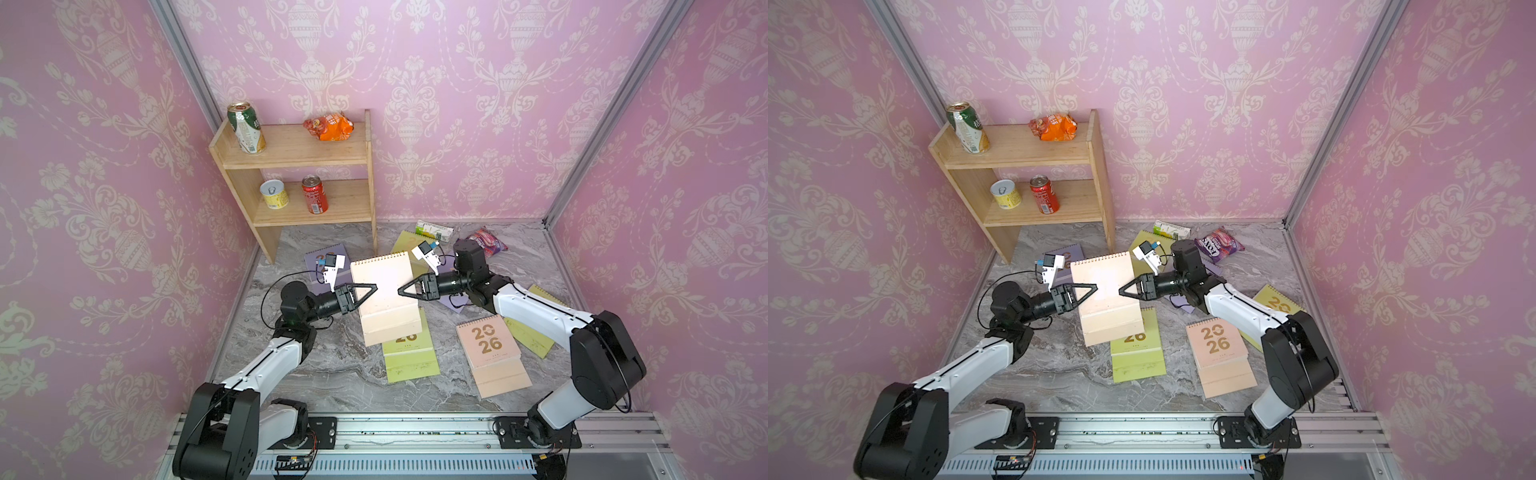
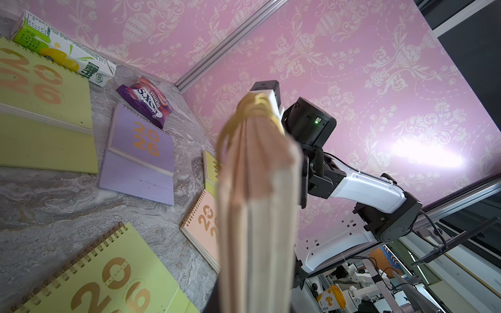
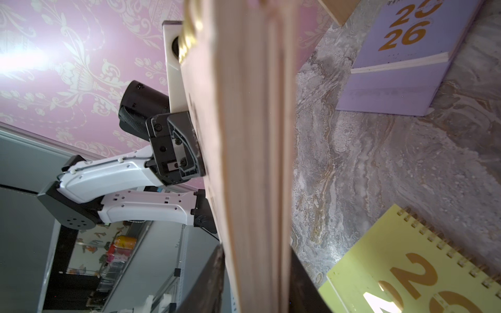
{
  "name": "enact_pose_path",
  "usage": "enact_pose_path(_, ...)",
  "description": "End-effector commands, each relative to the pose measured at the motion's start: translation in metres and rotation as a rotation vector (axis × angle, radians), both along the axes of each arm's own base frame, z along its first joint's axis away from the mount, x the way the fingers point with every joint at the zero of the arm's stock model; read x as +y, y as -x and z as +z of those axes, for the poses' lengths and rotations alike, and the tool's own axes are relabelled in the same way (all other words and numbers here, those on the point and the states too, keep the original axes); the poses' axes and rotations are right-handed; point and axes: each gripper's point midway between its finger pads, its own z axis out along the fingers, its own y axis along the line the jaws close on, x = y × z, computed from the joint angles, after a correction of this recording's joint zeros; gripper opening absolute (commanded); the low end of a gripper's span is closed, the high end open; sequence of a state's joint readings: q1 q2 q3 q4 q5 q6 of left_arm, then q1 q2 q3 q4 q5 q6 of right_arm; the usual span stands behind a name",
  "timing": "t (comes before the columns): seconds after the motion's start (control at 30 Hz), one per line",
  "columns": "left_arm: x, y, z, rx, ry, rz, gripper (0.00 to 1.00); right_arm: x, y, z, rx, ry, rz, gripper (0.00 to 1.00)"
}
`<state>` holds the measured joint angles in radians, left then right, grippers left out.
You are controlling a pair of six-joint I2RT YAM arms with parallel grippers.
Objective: Stack the calendars
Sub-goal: Pick up the calendar at the center of the board.
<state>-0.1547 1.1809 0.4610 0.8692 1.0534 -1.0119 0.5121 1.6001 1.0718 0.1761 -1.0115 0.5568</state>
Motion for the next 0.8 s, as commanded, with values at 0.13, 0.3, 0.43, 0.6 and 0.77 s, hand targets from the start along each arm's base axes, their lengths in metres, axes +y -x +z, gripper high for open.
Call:
enact_pose_path(0.13,-0.006,0.009,0.012,-0.056,0.016,-0.054,0.00,0.012,0.000,0.007,-0.005,-0.013,0.024,0.03)
enact_pose_path(0.3,-0.005,0.007,0.008,-0.051,0.004,-0.041,0.14,0.009,0.000,0.001,-0.003,0.010,0.000,0.00)
enact_pose_path(0.43,-0.005,0.006,0.006,-0.048,-0.010,-0.031,0.67,-0.006,-0.006,-0.004,0.017,0.023,-0.048,0.00)
enact_pose_path(0.6,0.000,0.002,0.000,-0.049,-0.062,0.031,0.99,-0.027,-0.006,-0.005,0.032,0.040,-0.091,0.00)
enact_pose_path(0.77,0.010,-0.008,-0.013,-0.022,-0.164,0.134,0.99,-0.042,0.002,-0.014,0.054,0.086,-0.116,0.00)
